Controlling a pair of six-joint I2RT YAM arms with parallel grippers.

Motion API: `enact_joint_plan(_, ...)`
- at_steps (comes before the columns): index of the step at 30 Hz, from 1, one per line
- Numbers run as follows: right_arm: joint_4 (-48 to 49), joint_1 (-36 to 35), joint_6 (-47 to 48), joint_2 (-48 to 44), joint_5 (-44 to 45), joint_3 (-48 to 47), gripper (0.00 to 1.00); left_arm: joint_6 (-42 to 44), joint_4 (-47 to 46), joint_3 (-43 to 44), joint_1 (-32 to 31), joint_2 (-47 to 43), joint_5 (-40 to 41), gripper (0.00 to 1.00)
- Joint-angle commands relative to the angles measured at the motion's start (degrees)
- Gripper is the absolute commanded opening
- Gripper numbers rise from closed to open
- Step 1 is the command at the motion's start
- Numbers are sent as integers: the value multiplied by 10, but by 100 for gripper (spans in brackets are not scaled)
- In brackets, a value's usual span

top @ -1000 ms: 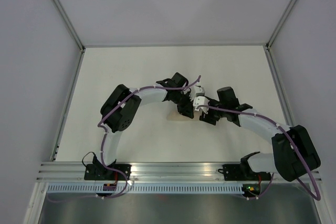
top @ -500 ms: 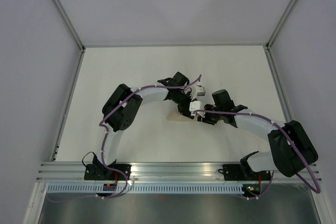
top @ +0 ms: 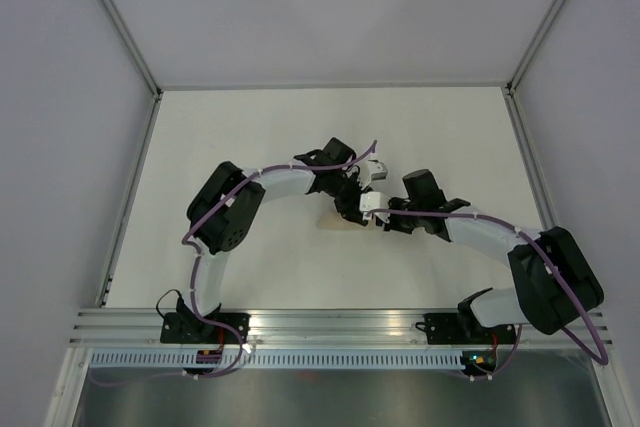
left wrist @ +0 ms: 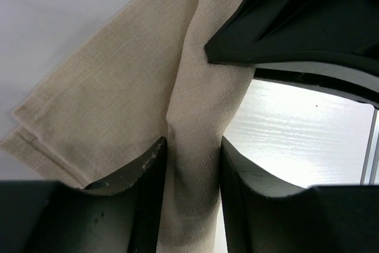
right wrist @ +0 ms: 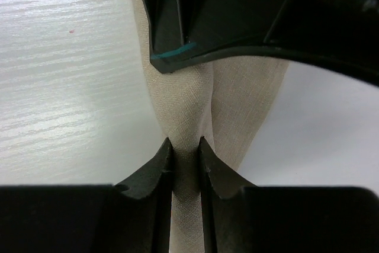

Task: Fold the napkin, place the utensils inside, and roll it up
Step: Roll the napkin at the center of the board.

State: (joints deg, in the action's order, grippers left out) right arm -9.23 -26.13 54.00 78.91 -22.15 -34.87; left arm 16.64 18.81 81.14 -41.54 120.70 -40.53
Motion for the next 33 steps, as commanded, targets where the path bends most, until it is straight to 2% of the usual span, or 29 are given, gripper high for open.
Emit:
enact_joint_plan(1, -36, -2, 8, 26, 11, -5, 12, -36, -55, -29, 14, -63, 36, 45)
enact_joint_plan(2, -38, -2, 8, 27, 11, -5, 12, -40, -65, -36, 15, -71, 41, 46)
enact_joint_plan(4, -41, -3, 8, 31, 12, -6, 12, -56, -101, -62, 24, -101, 41, 53)
enact_joint_plan(11, -47, -2, 9, 43, 13, -16, 11, -104, -213, -142, 53, -207, 66, 52)
enact_joint_plan(14, -51, -2, 8, 48, 12, -22, 11, -153, -313, -206, 71, -259, 116, 53)
enact_joint_plan(16, -53, -3, 7, 51, 11, -24, 10, -160, -382, -252, 80, -324, 182, 53)
enact_joint_plan(18, -54, -2, 6, 53, 11, -26, 10, -192, -406, -266, 86, -388, 253, 55)
enact_joint_plan(19, -54, -2, 6, 55, 12, -25, 10, -195, -409, -266, 88, -406, 279, 56)
enact_joint_plan(21, -54, -2, 6, 55, 13, -27, 10, -194, -395, -246, 91, -453, 325, 65)
enact_joint_plan(25, -57, -2, 3, 66, 11, -33, 10, -202, -372, -202, 105, -488, 331, 81)
enact_joint_plan(26, -58, -2, 2, 68, 11, -37, 9, -206, -364, -191, 107, -489, 326, 88)
enact_joint_plan(30, -59, -2, 1, 74, 9, -42, 9, -178, -321, -128, 108, -484, 305, 94)
enact_joint_plan(31, -61, -2, 1, 77, 9, -44, 9, -173, -313, -115, 108, -478, 316, 100)
enact_joint_plan(33, -61, -2, 0, 78, 9, -46, 9, -188, -290, -76, 108, -473, 347, 100)
